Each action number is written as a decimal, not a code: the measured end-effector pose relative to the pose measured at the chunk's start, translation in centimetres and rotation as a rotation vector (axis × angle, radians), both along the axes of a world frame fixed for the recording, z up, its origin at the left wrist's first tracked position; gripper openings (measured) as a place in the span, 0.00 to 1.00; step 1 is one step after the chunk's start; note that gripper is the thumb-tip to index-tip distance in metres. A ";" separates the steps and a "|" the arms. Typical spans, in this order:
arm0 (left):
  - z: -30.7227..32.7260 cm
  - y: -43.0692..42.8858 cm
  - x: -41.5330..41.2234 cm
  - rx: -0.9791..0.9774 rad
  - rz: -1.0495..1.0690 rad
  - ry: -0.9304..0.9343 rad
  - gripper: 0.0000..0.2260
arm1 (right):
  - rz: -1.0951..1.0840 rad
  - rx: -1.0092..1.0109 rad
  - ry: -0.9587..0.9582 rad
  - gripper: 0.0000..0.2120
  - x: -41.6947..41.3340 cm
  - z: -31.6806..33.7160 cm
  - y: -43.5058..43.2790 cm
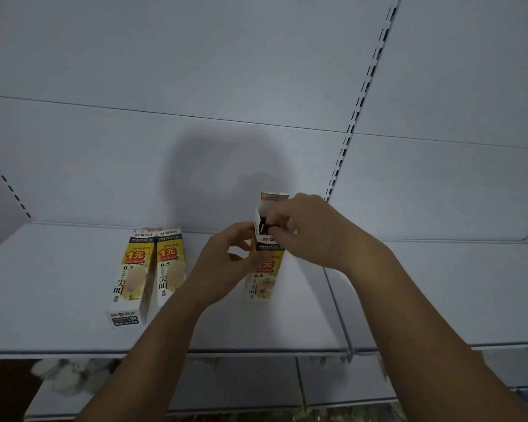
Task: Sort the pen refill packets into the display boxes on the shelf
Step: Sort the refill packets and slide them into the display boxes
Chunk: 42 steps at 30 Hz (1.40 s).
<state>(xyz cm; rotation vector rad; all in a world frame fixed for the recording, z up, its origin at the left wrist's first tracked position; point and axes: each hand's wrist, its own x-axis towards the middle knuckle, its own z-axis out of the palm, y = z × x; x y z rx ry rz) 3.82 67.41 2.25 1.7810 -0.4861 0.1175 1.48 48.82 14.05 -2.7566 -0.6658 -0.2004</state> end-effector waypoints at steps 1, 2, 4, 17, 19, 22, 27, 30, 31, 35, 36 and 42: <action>0.0 0.0 0.0 0.001 -0.002 -0.003 0.18 | -0.017 -0.055 0.018 0.12 0.1 -0.2 0.1; 0.1 0.0 -0.1 0.005 -0.002 -0.006 0.18 | -0.035 -0.108 0.044 0.15 0.1 -0.5 0.2; 0.0 0.0 -0.1 0.011 0.001 -0.010 0.18 | -0.044 -0.173 0.079 0.16 -0.1 -0.6 0.5; -0.3 0.2 0.2 0.020 0.003 -0.004 0.18 | 0.016 -0.186 -0.037 0.13 0.3 -1.3 0.8; -0.2 0.2 0.1 0.005 0.001 0.001 0.18 | -0.006 -0.067 -0.073 0.12 0.5 -1.0 0.2; -0.2 0.2 0.2 0.001 0.002 0.004 0.18 | -0.015 -0.072 -0.092 0.12 0.6 -1.1 0.1; -0.1 0.0 0.1 -0.004 0.002 0.016 0.22 | -0.025 -0.213 -0.024 0.16 0.6 -2.0 0.1; -0.3 -0.3 0.3 -0.015 -0.012 0.035 0.22 | -0.028 -0.178 -0.031 0.14 0.8 -2.3 -0.1; -0.3 -0.3 0.3 -0.026 -0.015 0.048 0.22 | -0.031 -0.152 -0.043 0.13 1.0 -2.4 -0.2; -0.3 -0.6 0.4 -0.017 0.031 0.058 0.19 | -0.083 -0.029 -0.087 0.12 1.6 -2.8 -0.6; -0.4 -0.7 0.5 -0.020 0.031 0.070 0.17 | -0.094 0.001 -0.105 0.12 1.7 -2.9 -0.7; -1.0 -1.2 0.6 -0.030 0.109 0.196 0.14 | -0.151 0.105 -0.113 0.10 2.5 -5.1 -0.5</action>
